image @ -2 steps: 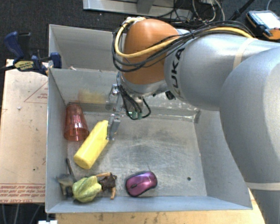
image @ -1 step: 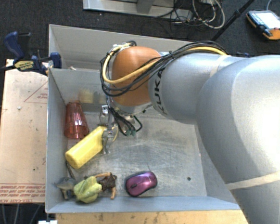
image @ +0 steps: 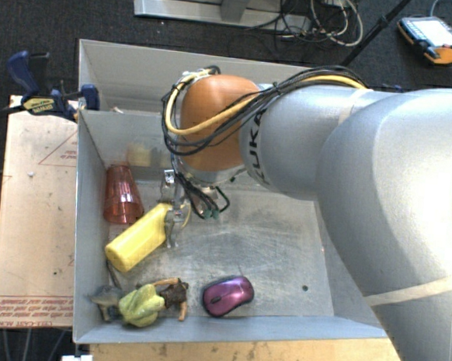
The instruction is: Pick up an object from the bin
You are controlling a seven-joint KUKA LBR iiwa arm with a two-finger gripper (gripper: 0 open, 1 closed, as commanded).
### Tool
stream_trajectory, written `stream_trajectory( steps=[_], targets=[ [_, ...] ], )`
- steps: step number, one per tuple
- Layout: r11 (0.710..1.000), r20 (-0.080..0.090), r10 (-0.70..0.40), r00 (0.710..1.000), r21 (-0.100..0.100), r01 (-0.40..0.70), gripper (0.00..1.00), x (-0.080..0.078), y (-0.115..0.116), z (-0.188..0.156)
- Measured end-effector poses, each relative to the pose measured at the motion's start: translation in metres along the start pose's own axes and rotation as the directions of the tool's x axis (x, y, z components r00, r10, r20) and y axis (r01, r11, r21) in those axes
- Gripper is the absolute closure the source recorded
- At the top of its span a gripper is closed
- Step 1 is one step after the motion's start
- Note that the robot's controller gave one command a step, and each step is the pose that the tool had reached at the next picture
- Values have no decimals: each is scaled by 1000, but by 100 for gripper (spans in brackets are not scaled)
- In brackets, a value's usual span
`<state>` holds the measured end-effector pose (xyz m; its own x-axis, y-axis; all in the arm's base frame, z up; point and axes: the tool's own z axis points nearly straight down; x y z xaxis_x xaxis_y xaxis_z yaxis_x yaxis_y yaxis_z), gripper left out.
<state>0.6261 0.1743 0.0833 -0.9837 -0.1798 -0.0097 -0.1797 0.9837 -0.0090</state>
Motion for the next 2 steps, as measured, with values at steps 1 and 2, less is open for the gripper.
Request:
stream_trajectory(
  steps=[1,2],
  targets=[
    [1000,-10,6,1000,-5,-6,100,3,3,-26],
    [1000,-10,6,1000,-6,-6,100,3,3,-28]
  ],
)
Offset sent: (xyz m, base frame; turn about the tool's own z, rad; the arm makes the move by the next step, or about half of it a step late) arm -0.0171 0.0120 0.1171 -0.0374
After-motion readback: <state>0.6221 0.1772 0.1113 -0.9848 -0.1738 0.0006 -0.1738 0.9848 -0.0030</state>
